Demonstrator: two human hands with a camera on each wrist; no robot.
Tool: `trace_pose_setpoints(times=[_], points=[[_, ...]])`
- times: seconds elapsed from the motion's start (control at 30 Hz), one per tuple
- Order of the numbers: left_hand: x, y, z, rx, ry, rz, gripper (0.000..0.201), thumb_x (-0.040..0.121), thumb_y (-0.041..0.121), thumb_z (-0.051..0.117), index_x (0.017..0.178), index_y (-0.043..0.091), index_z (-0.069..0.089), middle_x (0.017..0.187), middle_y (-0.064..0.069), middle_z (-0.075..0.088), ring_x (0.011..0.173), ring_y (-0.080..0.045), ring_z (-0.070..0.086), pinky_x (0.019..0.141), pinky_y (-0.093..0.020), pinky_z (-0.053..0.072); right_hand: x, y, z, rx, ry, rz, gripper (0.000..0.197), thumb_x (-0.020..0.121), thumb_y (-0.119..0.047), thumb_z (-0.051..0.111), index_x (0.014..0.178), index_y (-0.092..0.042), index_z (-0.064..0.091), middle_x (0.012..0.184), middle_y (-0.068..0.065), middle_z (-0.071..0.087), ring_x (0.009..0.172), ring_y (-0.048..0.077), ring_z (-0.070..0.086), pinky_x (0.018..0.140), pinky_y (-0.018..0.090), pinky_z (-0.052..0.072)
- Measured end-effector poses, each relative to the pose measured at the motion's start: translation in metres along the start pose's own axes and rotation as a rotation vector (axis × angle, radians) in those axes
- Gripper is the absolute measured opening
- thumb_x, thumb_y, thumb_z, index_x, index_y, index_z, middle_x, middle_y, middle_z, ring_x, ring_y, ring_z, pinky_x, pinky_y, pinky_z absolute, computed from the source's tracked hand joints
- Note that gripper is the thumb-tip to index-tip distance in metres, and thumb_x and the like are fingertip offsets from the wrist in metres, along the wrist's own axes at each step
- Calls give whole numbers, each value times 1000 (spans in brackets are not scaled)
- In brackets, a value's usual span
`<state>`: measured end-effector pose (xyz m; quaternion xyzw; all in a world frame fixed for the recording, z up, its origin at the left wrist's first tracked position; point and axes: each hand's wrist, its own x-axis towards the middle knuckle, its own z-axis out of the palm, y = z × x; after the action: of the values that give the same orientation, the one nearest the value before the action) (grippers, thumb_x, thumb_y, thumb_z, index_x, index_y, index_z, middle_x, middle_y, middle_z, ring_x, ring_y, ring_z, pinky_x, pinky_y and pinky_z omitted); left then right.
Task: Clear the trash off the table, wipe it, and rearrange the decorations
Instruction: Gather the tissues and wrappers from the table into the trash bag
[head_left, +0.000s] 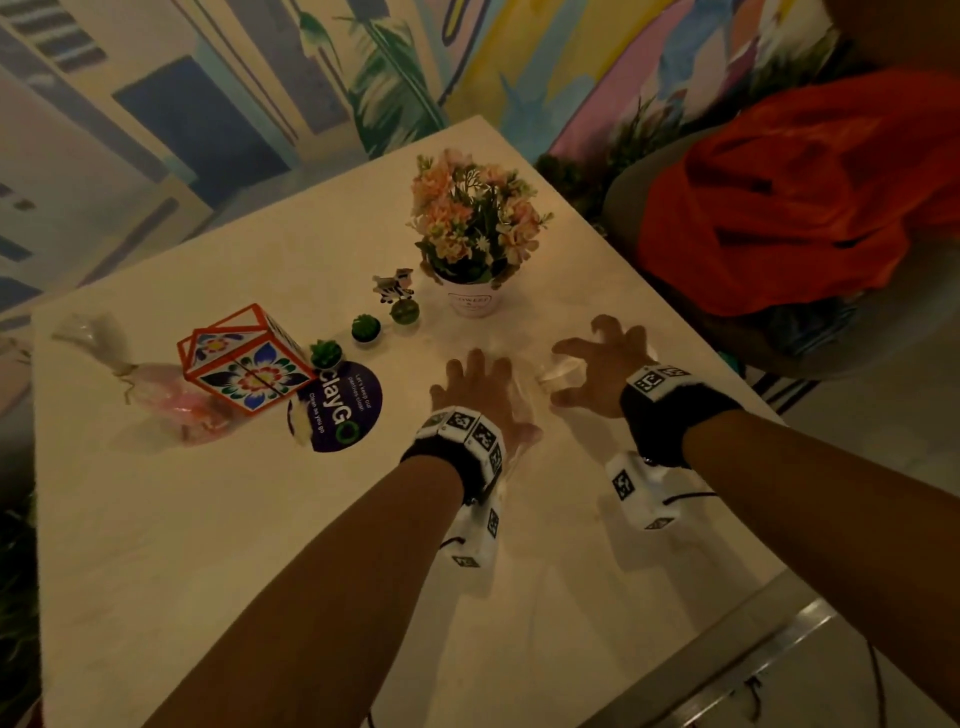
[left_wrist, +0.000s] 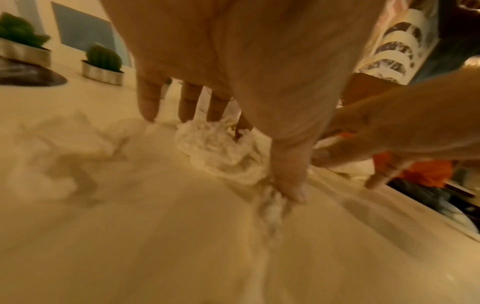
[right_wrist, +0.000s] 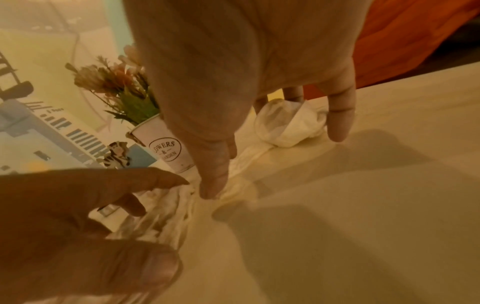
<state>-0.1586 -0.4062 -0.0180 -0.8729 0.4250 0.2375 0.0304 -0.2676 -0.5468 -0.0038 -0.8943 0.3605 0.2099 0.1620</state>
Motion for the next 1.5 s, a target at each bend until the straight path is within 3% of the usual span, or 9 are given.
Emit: trace_pose_setpoints(times=[0.17, 0.27, 0.47, 0.73, 0.97, 1.03, 1.2, 1.37, 1.5], points=[[-5, 7, 9, -143, 147, 135, 32, 84, 10, 59, 115, 11, 50, 119, -10, 41, 103, -32, 45, 87, -41, 45, 7, -7, 1, 19, 30, 1, 39, 81, -58, 59, 112, -39, 45, 143, 5, 16, 127, 41, 20, 100, 56, 38], [-1, 1, 3, -245, 136, 125, 16, 86, 3, 53, 100, 4, 60, 110, -16, 53, 99, -34, 53, 81, -29, 38, 12, -11, 2, -14, -6, 4, 21, 86, -51, 55, 94, -35, 45, 143, 3, 12, 129, 40, 15, 100, 57, 37], [-7, -45, -39, -472, 338, -100, 11, 83, 6, 57, 86, 15, 62, 90, -4, 63, 82, -21, 54, 69, -26, 36, 19, -14, 6, -131, 21, -84, 23, 92, -32, 47, 113, -26, 53, 141, 9, 19, 120, 40, 29, 99, 46, 40], [-43, -98, -33, -665, 223, -106, 22, 89, -3, 46, 95, 17, 51, 87, -15, 59, 69, -27, 59, 52, -29, 51, 11, -16, 7, -136, 110, -139, 28, 92, -30, 47, 117, -20, 52, 138, 10, 25, 117, 39, 37, 87, 41, 43], [-57, -67, 9, -340, -32, 66, 60, 78, -10, 50, 122, 30, 44, 115, -5, 29, 75, -29, 51, 62, -32, 43, 5, -16, 5, -60, 132, -136, 23, 85, -8, 53, 88, -25, 37, 133, 9, 28, 108, 35, 40, 76, 39, 45], [-55, -56, 16, -237, -38, 65, 52, 77, -6, 58, 116, 25, 44, 116, -4, 26, 65, -26, 46, 58, -30, 39, 5, -13, 6, 14, 127, -127, 23, 84, -5, 49, 87, -26, 40, 132, 7, 29, 104, 33, 41, 78, 38, 43], [-52, -42, 37, -39, 59, 103, 21, 83, 5, 59, 102, 11, 53, 116, -8, 44, 95, -32, 53, 77, -39, 44, -5, 1, -4, 151, 176, -66, 12, 89, -18, 52, 83, -24, 61, 143, 7, 29, 104, 35, 45, 86, 36, 42], [-62, -61, 29, -278, 146, 43, 15, 80, 3, 54, 73, 16, 52, 92, -7, 59, 86, -28, 58, 72, -34, 45, -32, 8, -13, 392, 234, -69, 8, 88, -12, 57, 82, -14, 62, 140, 10, 33, 109, 36, 53, 89, 40, 47], [-55, -77, 0, -552, 222, -117, 28, 81, -1, 56, 102, 18, 53, 97, -1, 56, 90, -25, 57, 72, -29, 44, -58, 5, -9, 495, 218, -89, 6, 87, -10, 59, 82, -11, 62, 137, 9, 36, 102, 31, 54, 80, 32, 44]])
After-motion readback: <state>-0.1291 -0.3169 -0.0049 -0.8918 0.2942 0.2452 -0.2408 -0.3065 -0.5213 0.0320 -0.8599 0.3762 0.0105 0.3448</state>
